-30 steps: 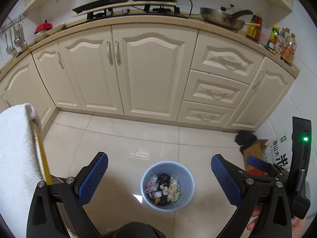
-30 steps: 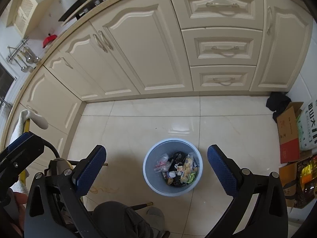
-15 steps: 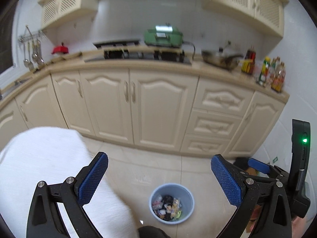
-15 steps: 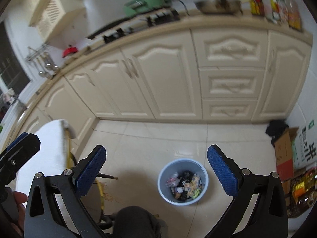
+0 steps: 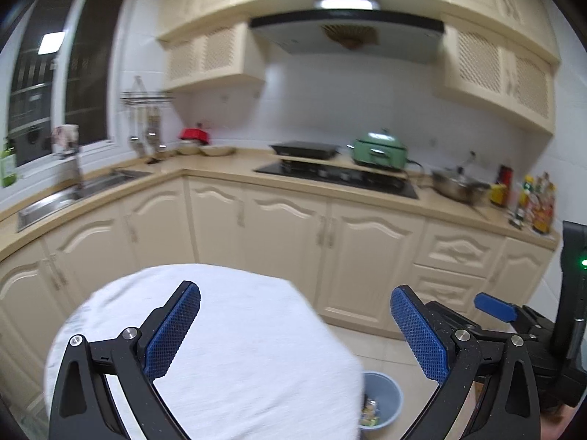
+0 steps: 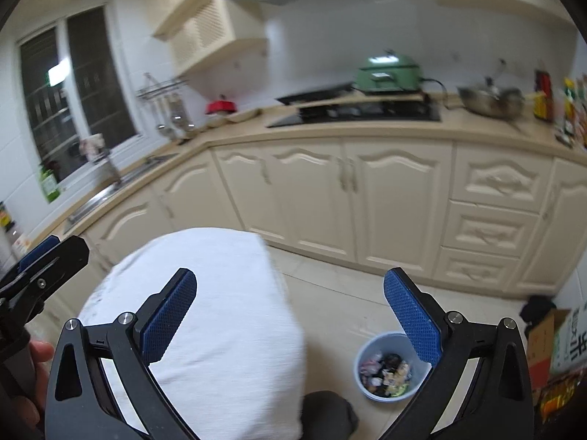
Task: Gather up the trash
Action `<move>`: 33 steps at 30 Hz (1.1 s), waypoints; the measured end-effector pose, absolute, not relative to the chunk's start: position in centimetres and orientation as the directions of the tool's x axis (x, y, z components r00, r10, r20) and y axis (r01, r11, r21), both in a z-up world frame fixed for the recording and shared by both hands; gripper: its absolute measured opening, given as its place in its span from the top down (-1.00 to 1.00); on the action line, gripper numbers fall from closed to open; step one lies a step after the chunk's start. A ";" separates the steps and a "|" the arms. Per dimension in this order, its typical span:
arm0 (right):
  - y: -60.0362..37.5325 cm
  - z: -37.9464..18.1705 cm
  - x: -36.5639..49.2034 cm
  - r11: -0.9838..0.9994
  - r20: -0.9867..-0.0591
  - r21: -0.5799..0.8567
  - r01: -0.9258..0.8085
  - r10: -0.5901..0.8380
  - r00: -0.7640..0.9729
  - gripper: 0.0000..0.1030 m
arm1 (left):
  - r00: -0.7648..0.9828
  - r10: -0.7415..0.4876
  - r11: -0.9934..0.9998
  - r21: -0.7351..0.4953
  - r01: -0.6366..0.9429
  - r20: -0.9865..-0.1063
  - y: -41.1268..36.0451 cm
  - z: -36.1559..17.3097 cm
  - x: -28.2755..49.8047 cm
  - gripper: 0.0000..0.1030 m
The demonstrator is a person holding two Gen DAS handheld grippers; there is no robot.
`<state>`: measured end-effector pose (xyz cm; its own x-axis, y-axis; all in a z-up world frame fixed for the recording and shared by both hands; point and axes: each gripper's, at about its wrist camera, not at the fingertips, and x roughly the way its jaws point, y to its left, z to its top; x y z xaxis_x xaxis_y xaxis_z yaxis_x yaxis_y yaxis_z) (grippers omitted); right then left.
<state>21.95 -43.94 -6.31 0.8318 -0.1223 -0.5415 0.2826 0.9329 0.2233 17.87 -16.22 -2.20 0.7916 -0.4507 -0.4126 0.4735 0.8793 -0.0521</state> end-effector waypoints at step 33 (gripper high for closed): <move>-23.6 -2.5 17.1 1.000 -0.350 0.011 0.018 -0.013 0.937 -1.00 | 0.954 -0.121 0.992 -0.078 0.104 -0.273 -0.9 -2.9 -7.4 -0.99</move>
